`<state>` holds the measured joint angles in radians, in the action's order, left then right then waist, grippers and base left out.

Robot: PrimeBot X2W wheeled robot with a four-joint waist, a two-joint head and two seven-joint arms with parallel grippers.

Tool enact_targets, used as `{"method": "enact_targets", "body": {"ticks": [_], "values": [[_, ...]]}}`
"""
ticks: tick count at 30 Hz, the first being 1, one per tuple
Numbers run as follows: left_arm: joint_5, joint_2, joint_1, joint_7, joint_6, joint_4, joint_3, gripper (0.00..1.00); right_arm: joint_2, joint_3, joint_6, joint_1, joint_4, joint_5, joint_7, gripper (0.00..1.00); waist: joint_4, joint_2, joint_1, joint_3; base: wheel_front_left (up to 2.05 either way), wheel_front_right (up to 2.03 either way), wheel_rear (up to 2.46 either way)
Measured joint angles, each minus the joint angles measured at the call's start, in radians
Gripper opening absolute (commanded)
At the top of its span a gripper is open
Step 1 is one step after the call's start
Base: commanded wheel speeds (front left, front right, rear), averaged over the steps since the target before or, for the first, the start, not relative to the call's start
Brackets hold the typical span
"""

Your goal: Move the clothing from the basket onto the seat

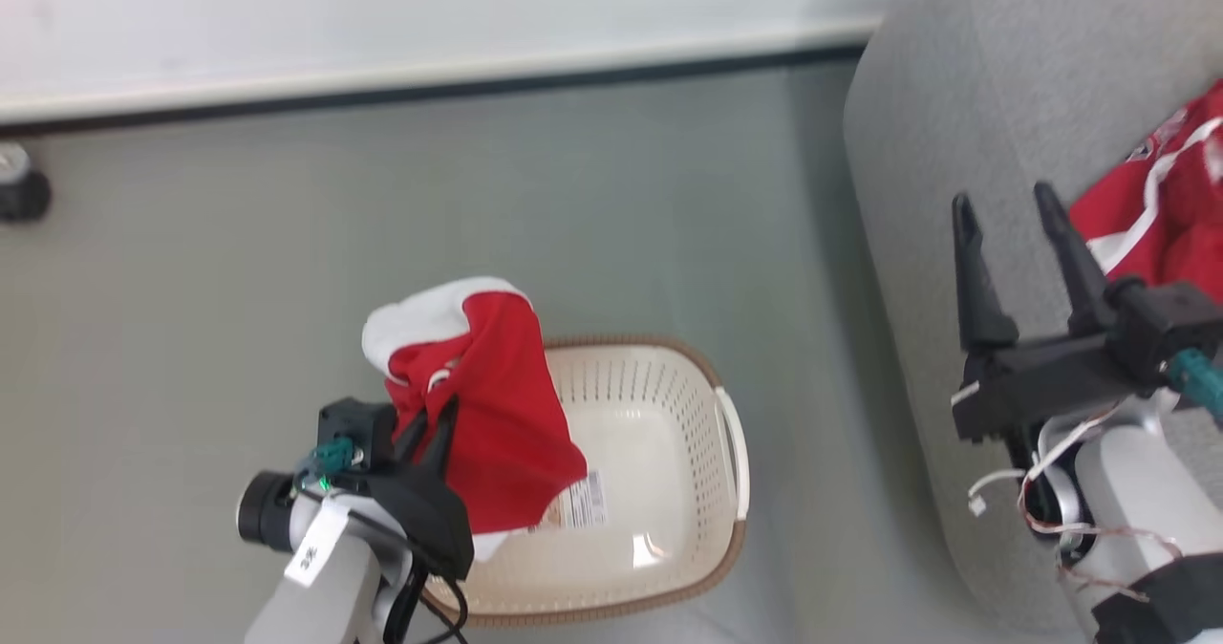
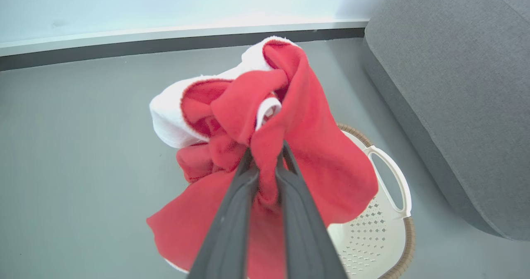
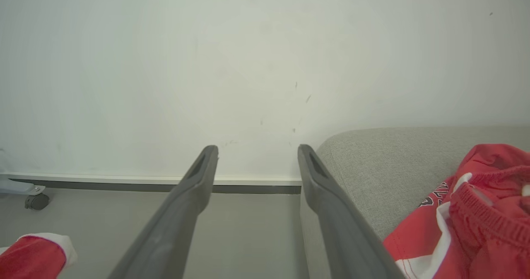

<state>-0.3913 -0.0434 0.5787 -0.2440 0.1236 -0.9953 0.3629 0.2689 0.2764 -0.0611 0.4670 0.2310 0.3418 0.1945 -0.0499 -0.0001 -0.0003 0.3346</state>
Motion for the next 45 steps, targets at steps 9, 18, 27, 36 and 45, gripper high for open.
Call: {"method": "enact_targets", "body": {"ticks": [9,18,27,36,45], "values": [[-0.030,-0.002,-0.081,-0.005,0.001,0.088,-0.017,0.00,0.001,0.021,0.012,-0.082,0.012,0.020,-0.018,1.00,0.008,0.0000,0.0001,-0.130,0.00,0.00,0.00],[-0.039,-0.003,-0.148,-0.005,0.001,0.272,-0.039,0.00,0.002,0.045,0.017,-0.163,-0.001,0.029,-0.045,1.00,0.013,0.0000,0.0002,-0.238,0.00,0.00,0.00],[-0.036,-0.005,-0.169,-0.006,0.001,0.475,-0.042,0.00,-0.003,0.063,0.019,-0.200,-0.029,0.036,-0.067,1.00,0.015,0.0000,0.0002,-0.277,0.00,0.00,0.00],[-0.014,-0.013,-0.181,-0.006,0.001,0.649,-0.020,0.00,-0.018,0.089,0.026,-0.216,-0.055,0.038,-0.081,1.00,0.017,0.0002,0.0003,-0.295,0.00,0.00,0.00],[0.015,-0.021,-0.225,-0.004,-0.002,0.765,0.003,0.00,-0.027,0.107,0.026,-0.234,-0.081,0.038,-0.103,1.00,0.012,0.0001,0.0003,-0.304,0.00,0.00,0.00]]}}
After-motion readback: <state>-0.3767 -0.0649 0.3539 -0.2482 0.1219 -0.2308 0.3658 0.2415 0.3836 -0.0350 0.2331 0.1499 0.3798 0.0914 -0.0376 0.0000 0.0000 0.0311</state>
